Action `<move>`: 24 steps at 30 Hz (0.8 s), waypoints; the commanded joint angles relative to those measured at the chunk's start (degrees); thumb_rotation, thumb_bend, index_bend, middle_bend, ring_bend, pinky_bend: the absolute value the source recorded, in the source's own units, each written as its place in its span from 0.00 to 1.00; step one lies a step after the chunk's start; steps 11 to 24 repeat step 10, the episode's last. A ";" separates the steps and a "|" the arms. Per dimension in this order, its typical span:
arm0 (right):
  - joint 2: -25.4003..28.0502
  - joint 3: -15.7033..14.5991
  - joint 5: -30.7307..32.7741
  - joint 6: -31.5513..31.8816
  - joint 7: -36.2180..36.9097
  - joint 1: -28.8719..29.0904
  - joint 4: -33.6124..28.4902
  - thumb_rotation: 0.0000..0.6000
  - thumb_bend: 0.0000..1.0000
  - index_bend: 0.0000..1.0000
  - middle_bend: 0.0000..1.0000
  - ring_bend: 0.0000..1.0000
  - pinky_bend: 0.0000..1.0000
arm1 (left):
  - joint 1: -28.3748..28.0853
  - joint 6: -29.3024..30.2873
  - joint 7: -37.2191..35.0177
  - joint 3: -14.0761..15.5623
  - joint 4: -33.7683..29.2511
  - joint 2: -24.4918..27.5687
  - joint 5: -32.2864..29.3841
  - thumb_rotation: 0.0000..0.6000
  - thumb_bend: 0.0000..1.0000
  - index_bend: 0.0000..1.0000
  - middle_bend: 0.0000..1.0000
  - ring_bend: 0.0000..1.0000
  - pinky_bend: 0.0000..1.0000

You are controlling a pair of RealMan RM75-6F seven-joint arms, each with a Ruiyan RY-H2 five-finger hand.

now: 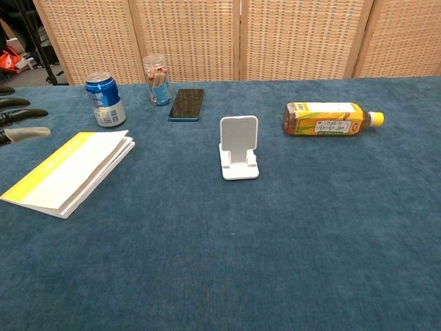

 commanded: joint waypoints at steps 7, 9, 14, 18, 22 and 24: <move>-0.05 -0.05 -0.07 0.11 -0.57 -0.05 -0.28 1.00 0.00 0.00 0.00 0.00 0.00 | 6.31 12.22 -20.44 -4.07 -20.24 9.01 -7.70 1.00 0.13 0.00 0.00 0.00 0.00; -0.08 -0.05 -0.13 0.23 -0.70 -0.08 -0.33 1.00 0.00 0.00 0.00 0.00 0.00 | 7.76 10.97 -24.21 -4.94 -25.96 10.72 -11.63 1.00 0.08 0.00 0.00 0.00 0.00; -0.10 -0.05 -0.14 0.27 -0.78 -0.09 -0.33 1.00 0.00 0.00 0.00 0.00 0.00 | 8.22 10.31 -25.45 -5.24 -27.95 11.31 -13.04 1.00 0.07 0.00 0.00 0.00 0.00; -0.10 -0.05 -0.14 0.27 -0.78 -0.09 -0.33 1.00 0.00 0.00 0.00 0.00 0.00 | 8.22 10.31 -25.45 -5.24 -27.95 11.31 -13.04 1.00 0.07 0.00 0.00 0.00 0.00; -0.10 -0.05 -0.14 0.27 -0.78 -0.09 -0.33 1.00 0.00 0.00 0.00 0.00 0.00 | 8.22 10.31 -25.45 -5.24 -27.95 11.31 -13.04 1.00 0.07 0.00 0.00 0.00 0.00; -0.10 -0.05 -0.14 0.27 -0.78 -0.09 -0.33 1.00 0.00 0.00 0.00 0.00 0.00 | 8.22 10.31 -25.45 -5.24 -27.95 11.31 -13.04 1.00 0.07 0.00 0.00 0.00 0.00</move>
